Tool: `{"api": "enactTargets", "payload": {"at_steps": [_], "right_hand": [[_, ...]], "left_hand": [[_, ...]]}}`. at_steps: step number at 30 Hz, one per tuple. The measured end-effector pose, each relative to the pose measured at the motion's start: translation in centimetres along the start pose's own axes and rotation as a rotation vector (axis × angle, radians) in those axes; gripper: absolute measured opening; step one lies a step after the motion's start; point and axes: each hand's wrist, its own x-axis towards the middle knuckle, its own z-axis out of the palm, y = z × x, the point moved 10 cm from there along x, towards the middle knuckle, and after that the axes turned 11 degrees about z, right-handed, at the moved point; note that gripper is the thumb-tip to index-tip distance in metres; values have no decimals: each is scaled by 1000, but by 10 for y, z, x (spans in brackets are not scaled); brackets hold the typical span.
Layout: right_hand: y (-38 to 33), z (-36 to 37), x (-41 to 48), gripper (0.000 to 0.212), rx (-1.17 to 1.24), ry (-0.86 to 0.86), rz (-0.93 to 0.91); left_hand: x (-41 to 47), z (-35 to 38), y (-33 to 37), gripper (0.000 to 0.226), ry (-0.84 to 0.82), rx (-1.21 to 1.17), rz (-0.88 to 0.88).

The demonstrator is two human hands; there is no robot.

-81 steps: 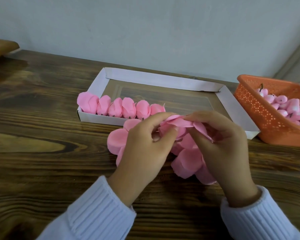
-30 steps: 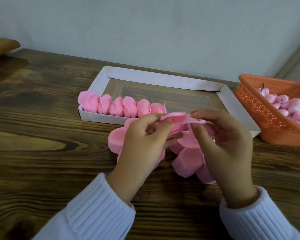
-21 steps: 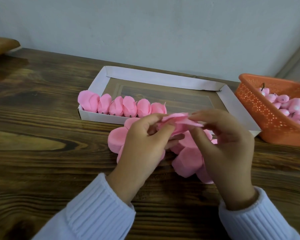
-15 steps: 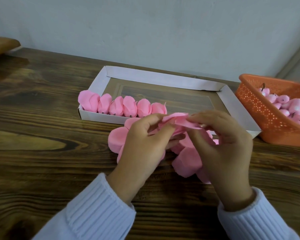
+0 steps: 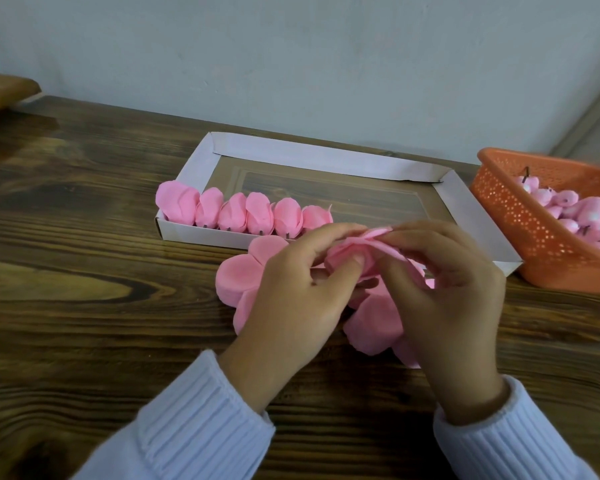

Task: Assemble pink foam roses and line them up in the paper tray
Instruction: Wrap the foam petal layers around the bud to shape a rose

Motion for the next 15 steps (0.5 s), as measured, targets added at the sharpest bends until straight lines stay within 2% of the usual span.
{"api": "enactTargets", "payload": {"at_steps": [6,11,15], "right_hand": [[9,2,3,24,171,-55,126],[10,2,6,20,177,-97,130],[10,5,9,29,166,-167,123]], "left_hand": [[-1,5,-2,30,-53,-30,-13],[-2,10,1,23,-138,15,15],[-1,9,4,50,-154,117,69]]}}
